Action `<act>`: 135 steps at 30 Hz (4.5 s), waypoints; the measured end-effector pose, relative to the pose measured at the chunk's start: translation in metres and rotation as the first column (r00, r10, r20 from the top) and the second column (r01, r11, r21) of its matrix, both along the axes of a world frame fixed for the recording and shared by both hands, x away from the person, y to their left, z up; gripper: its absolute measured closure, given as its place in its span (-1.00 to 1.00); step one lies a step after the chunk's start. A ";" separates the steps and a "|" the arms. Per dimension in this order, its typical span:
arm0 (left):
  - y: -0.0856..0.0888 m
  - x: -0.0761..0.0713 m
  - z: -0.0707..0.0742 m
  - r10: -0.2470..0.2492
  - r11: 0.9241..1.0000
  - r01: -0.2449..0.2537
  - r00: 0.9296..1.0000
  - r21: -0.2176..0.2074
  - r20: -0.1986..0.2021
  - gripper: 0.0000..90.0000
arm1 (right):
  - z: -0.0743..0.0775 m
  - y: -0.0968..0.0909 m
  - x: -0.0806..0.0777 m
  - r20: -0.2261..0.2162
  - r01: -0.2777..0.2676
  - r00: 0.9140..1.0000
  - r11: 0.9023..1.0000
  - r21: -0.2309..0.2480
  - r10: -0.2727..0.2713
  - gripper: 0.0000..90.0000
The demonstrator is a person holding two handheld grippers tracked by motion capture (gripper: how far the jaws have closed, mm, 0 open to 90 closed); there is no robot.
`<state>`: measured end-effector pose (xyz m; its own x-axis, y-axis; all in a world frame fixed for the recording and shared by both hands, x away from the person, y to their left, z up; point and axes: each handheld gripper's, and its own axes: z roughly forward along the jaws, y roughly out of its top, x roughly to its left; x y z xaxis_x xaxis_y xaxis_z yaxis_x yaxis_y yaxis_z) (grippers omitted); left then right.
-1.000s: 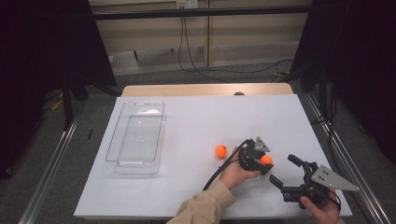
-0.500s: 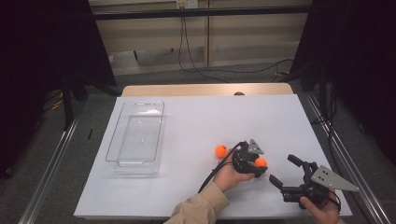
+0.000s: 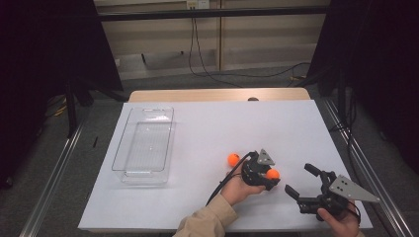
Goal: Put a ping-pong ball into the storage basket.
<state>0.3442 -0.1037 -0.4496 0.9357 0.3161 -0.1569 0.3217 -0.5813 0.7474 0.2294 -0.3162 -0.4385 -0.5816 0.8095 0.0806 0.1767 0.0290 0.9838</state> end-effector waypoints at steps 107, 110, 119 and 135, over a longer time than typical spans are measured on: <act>0.081 0.005 0.028 0.099 0.993 -0.103 0.992 -0.058 -0.075 0.13 | 0.000 0.001 0.000 -0.001 -0.004 1.000 1.000 0.001 0.004 -0.95; 0.083 0.006 0.029 0.106 0.991 -0.111 0.991 -0.068 -0.080 0.13 | 0.000 0.001 0.000 0.000 -0.004 1.000 1.000 0.000 0.004 -0.95; 0.090 0.009 0.032 0.128 0.988 -0.135 0.988 -0.078 -0.083 0.13 | 0.000 0.001 0.000 0.001 -0.004 1.000 1.000 -0.001 0.004 -0.95; 0.104 0.014 0.039 0.167 0.980 -0.176 0.981 -0.089 -0.095 0.14 | 0.000 0.001 0.000 0.000 -0.004 1.000 1.000 0.000 0.004 -0.95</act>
